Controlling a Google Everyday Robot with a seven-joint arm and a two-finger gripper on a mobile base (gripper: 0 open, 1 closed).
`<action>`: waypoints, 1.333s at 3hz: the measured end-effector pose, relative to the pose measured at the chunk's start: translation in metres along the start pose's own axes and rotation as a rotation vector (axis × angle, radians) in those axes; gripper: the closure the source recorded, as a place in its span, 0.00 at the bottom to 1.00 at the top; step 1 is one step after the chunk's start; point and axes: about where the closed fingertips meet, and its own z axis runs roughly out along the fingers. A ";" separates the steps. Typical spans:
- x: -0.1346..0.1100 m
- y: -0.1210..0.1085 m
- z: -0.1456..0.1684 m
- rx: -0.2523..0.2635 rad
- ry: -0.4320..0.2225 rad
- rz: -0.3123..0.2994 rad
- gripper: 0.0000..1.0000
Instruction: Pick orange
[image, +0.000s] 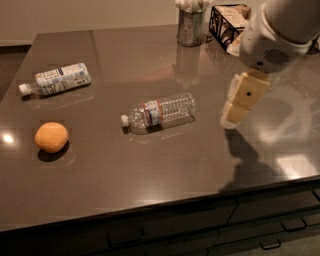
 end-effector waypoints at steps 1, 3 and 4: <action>-0.052 -0.005 0.028 -0.043 -0.091 -0.039 0.00; -0.171 0.038 0.089 -0.199 -0.236 -0.183 0.00; -0.219 0.067 0.114 -0.267 -0.275 -0.247 0.00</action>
Offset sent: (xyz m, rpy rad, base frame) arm 0.0307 0.2181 -0.0399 0.2332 0.1002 0.3333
